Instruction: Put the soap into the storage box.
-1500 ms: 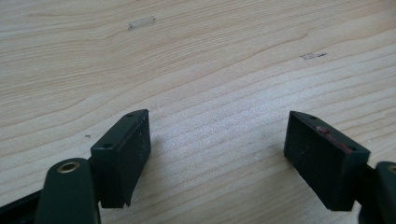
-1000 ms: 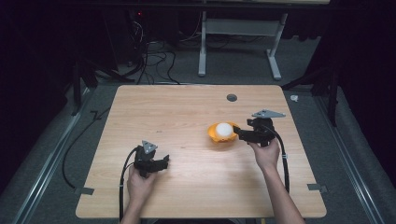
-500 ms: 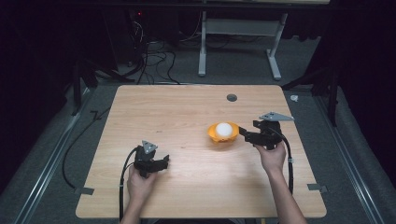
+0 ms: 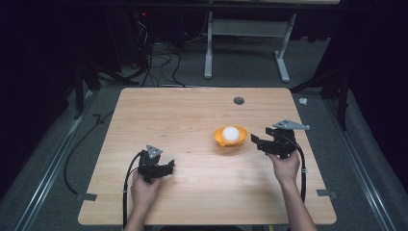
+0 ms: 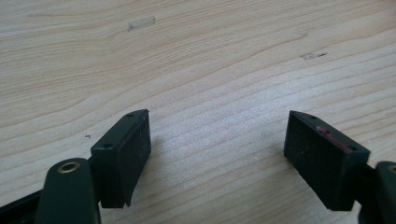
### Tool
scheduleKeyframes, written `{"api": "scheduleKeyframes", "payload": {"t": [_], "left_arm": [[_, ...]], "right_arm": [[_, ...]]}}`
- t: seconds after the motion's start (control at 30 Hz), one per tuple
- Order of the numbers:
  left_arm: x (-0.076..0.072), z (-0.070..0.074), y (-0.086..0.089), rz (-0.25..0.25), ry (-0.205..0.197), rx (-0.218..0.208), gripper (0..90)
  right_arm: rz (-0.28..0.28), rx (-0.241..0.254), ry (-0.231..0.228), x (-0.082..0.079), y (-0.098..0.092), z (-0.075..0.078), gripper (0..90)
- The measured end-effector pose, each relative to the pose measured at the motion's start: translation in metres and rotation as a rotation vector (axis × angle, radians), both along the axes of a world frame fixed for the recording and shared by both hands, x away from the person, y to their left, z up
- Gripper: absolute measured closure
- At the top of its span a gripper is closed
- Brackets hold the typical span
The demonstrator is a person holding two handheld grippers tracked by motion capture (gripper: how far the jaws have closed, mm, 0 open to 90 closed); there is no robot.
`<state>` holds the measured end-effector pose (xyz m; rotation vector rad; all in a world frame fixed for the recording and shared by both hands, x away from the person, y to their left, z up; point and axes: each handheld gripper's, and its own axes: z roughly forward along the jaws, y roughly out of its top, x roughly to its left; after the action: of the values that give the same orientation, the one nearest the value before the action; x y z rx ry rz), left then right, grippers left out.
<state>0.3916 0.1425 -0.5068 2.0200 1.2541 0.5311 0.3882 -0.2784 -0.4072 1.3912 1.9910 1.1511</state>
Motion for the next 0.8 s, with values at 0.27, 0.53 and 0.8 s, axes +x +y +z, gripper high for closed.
{"api": "scheduleKeyframes", "payload": {"t": [0.27,0.53,0.8], "left_arm": [[0.0,0.0,0.0,0.0,0.0,0.0,23.4],[0.0,0.0,0.0,0.0,0.0,0.0,23.4],[0.0,0.0,0.0,-0.001,0.0,0.0,23.4]], "right_arm": [[-0.008,0.014,-0.007,-0.008,-0.006,-0.001,30.8],[-0.023,0.032,-0.006,-0.015,-0.011,-0.005,30.9],[-0.03,0.043,-0.008,-0.021,-0.016,-0.01,30.9]]}}
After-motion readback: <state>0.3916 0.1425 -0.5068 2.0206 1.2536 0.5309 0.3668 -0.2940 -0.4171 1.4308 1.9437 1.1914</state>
